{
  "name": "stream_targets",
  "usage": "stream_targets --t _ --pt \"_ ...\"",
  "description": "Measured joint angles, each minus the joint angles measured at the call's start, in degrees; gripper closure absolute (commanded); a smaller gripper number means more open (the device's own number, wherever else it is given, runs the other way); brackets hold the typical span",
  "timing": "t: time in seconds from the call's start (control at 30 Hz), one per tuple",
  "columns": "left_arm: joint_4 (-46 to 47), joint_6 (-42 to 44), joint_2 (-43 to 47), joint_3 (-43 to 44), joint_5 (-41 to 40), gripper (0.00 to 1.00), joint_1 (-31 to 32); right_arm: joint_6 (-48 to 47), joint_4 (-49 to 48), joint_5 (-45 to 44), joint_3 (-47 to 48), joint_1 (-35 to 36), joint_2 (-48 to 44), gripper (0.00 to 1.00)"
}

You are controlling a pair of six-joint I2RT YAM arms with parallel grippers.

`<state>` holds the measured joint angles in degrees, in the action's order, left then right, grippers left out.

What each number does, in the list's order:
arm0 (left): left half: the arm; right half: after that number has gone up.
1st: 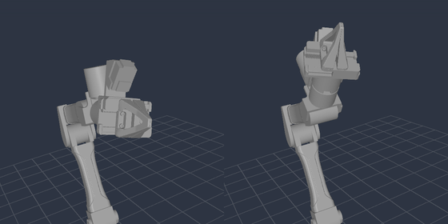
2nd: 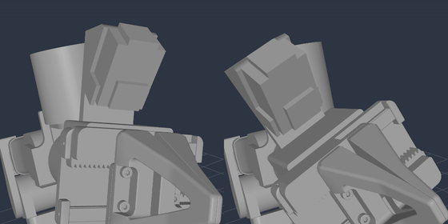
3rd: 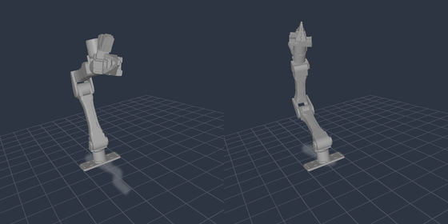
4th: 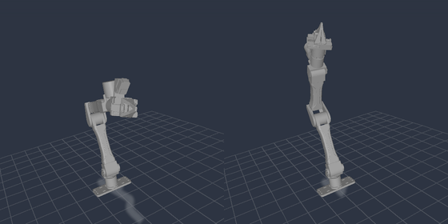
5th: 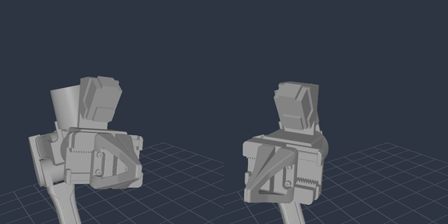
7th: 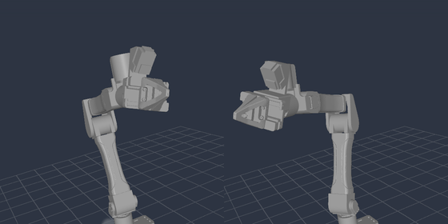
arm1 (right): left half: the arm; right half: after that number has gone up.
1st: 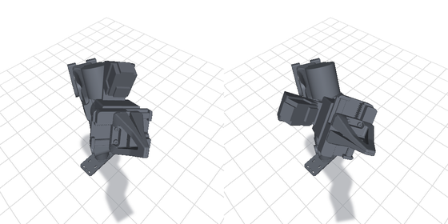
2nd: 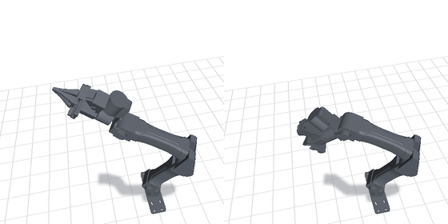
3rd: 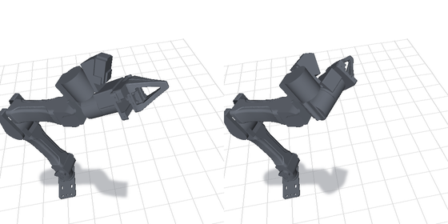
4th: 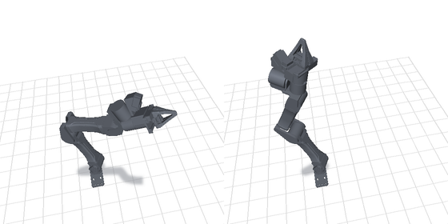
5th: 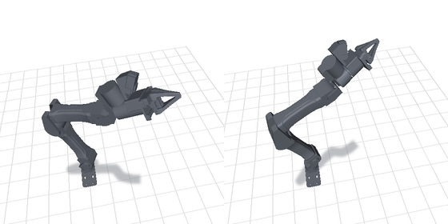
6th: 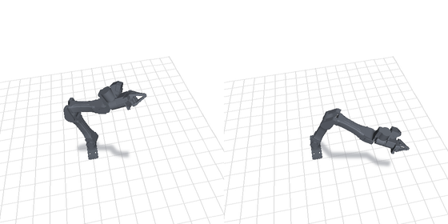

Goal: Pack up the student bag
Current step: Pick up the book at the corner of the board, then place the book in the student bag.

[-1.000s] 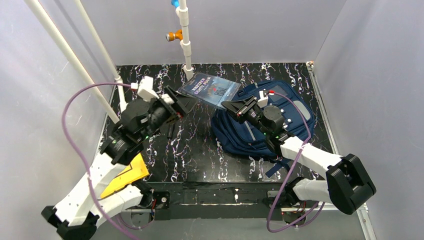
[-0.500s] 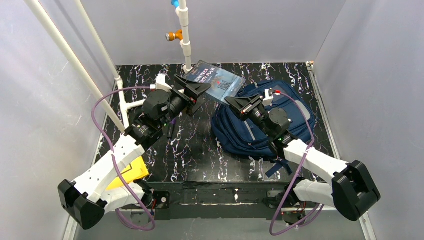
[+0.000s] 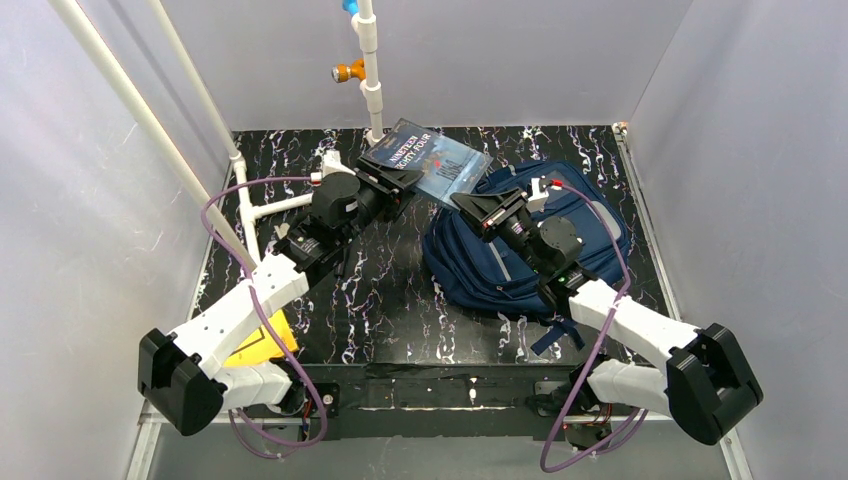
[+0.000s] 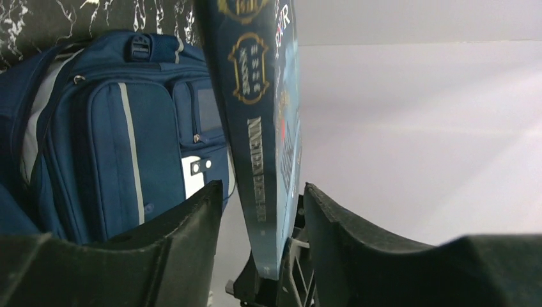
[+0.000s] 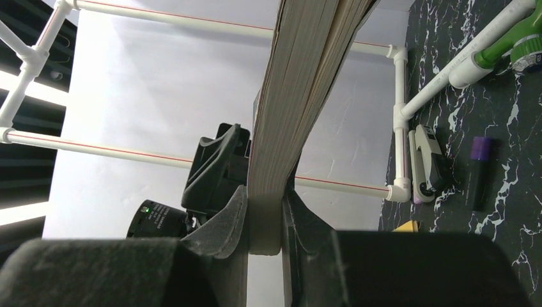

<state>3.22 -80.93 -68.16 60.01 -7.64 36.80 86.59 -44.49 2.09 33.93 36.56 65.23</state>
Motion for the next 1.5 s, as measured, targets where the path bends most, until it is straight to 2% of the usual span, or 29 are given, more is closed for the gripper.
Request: stream_targets --t 0.1,0.27,0.4,0.43,0.5,0.57,0.6,0.73,0.87,1.03,1.1,1.17,1.37,1.5 --pt "2.7 0.2 -1.0 -0.2 -0.9 0.69 0.0 0.0 0.4 0.0 0.0 0.0 -0.6 0.99" --pt "9.2 0.5 -2.0 -2.5 -1.2 0.74 0.0 0.0 0.7 -0.5 0.0 0.0 -1.5 0.99" --pt "12.3 1.4 -3.5 -3.0 -1.4 1.00 0.1 -0.7 1.8 -0.9 0.0 -0.1 -1.6 0.99" --pt "13.2 1.7 -3.7 -3.1 -1.4 1.00 0.1 -0.9 2.1 -1.0 0.0 -0.2 -1.6 0.91" --pt "14.2 3.3 -3.6 -3.5 -1.4 1.00 0.1 -1.6 2.9 -0.9 0.1 -0.2 -1.9 0.47" --pt "15.2 6.0 -3.1 -4.5 -1.5 1.00 0.3 -4.3 7.7 0.0 1.1 -0.2 -3.3 0.10" --pt "15.4 8.4 -2.3 -5.7 -1.9 1.00 0.4 -7.1 11.5 0.8 2.2 -0.1 -4.2 0.02" --pt "11.6 15.0 3.5 -11.4 -4.5 1.00 0.4 -23.8 33.7 0.0 10.8 0.3 -7.5 0.02" --pt "-2.7 24.1 13.5 -12.9 -8.5 1.00 0.4 -39.8 51.9 -6.6 16.5 0.3 -9.5 0.02" --pt "-20.3 34.5 23.1 -8.0 -11.6 1.00 0.3 -58.0 69.0 -13.3 20.4 0.3 -7.0 0.04" --pt "-25.4 37.3 25.8 -6.4 -12.1 1.00 0.2 -63.3 73.1 -15.8 22.8 1.7 -4.2 0.06" --pt "-29.2 39.1 27.6 -6.1 -12.1 1.00 0.2 -67.3 75.6 -19.8 25.7 6.0 -0.3 0.08" --pt "-38.1 41.2 30.4 -6.5 -12.2 1.00 0.2 -76.3 79.7 -37.9 36.0 28.4 19.7 0.28" --pt "-39.4 40.3 32.4 -8.1 -11.8 1.00 0.2 -78.9 83.4 -43.8 37.6 31.1 29.5 0.37"
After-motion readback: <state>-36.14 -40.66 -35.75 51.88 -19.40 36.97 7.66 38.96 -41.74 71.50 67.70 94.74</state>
